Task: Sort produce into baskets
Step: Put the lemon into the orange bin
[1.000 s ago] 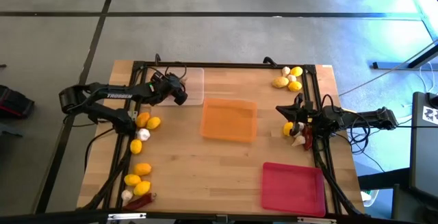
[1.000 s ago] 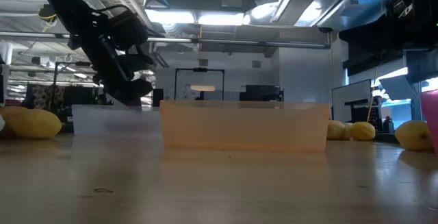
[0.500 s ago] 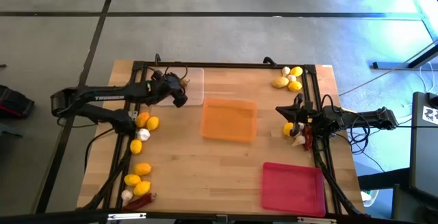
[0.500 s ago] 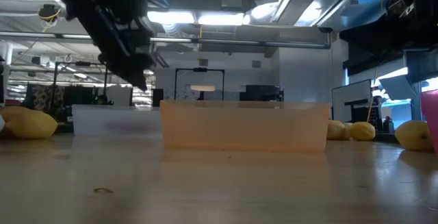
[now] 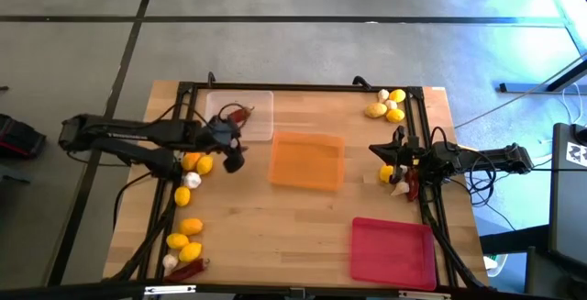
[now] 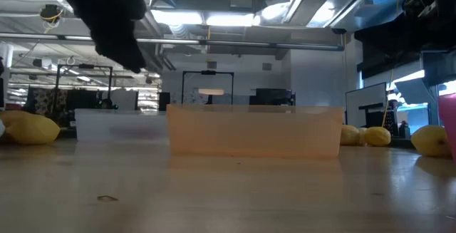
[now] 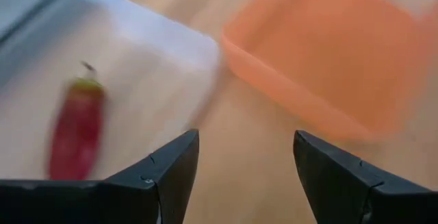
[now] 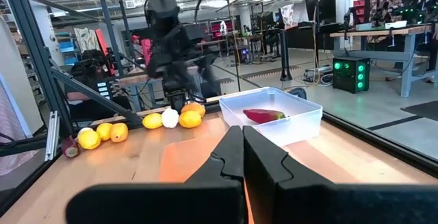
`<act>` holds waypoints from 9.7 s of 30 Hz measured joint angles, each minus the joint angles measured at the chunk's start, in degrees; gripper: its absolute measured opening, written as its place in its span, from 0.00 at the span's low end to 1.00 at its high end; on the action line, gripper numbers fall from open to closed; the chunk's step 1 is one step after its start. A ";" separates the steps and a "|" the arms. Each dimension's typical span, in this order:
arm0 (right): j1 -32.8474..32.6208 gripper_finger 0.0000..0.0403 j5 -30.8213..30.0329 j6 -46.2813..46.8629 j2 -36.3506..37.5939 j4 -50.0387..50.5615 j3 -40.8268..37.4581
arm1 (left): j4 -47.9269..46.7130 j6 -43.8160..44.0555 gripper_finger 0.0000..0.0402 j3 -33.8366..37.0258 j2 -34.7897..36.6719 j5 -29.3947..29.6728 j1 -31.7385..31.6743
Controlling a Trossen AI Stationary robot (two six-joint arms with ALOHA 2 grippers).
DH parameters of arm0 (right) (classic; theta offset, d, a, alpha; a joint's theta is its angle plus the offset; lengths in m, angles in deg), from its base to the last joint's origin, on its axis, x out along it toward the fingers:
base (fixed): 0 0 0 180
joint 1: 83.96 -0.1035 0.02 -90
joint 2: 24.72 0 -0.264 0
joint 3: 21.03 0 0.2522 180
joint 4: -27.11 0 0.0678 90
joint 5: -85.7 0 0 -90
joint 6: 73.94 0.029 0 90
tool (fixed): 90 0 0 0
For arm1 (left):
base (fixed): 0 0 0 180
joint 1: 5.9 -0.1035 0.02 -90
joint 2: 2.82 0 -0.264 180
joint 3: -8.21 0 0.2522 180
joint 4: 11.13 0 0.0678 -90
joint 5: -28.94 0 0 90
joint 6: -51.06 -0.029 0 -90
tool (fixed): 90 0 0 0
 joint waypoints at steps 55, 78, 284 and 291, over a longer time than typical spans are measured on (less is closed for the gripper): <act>0.00 0.01 0.00 -0.04 0.00 0.07 0.00 | -29.83 42.73 0.58 2.23 -20.46 -4.48 11.01; 0.00 0.01 0.02 -0.04 0.00 0.10 0.00 | -26.50 31.77 0.44 4.85 -20.29 -5.42 9.36; 0.02 0.01 -1.75 2.27 -0.01 3.30 -0.02 | -39.83 7.87 0.29 -5.20 -38.93 -9.24 0.10; 0.02 0.01 -1.75 2.29 -0.02 3.28 -0.02 | -40.21 6.62 0.29 -9.90 -38.22 -7.73 2.48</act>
